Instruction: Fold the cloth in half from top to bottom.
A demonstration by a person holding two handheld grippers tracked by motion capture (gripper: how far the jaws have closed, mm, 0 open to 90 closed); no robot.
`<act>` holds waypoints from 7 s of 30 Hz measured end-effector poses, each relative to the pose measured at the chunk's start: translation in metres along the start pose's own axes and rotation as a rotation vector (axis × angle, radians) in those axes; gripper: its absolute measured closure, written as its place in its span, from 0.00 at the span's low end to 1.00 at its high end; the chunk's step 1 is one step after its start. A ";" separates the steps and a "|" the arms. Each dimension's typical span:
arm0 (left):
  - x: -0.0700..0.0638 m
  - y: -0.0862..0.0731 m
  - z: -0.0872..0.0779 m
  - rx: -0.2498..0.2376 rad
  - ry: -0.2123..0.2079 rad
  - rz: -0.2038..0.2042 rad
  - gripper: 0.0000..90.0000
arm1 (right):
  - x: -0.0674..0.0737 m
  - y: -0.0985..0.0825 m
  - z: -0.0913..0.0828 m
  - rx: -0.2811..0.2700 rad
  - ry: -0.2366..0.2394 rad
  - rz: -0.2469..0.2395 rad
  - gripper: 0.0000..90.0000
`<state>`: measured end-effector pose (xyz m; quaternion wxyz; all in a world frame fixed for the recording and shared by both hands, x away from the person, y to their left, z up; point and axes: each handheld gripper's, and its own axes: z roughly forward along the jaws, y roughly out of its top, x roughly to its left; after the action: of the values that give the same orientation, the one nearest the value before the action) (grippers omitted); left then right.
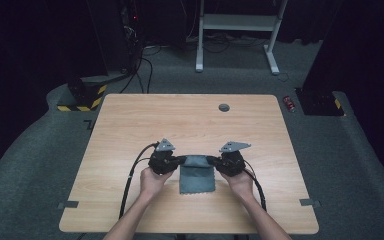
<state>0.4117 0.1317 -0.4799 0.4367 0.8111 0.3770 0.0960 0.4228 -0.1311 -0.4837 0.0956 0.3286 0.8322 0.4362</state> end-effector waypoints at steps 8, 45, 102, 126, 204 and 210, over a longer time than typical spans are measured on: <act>-0.004 -0.001 -0.002 0.008 0.009 0.018 0.99 | 0.002 -0.002 -0.003 -0.008 0.009 0.002 0.98; -0.017 -0.016 -0.007 0.002 -0.010 0.023 0.99 | 0.013 -0.011 -0.011 -0.003 0.026 -0.037 0.98; -0.035 -0.049 -0.002 0.076 0.003 0.085 0.95 | 0.032 -0.046 -0.003 0.082 0.025 -0.071 0.94; -0.043 -0.032 -0.009 0.037 -0.010 0.089 0.80 | 0.038 -0.029 -0.015 0.033 0.007 -0.043 0.87; 0.004 -0.003 0.039 0.165 0.204 -0.016 0.99 | -0.015 -0.005 0.036 0.175 -0.111 -0.016 0.99; 0.013 0.006 0.041 0.127 0.202 -0.048 1.00 | -0.020 0.000 0.035 0.144 -0.149 0.003 0.99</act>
<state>0.4442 0.1127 -0.5020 0.3465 0.8141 0.4437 0.1424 0.4537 -0.1209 -0.5069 0.1329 0.3674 0.8514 0.3499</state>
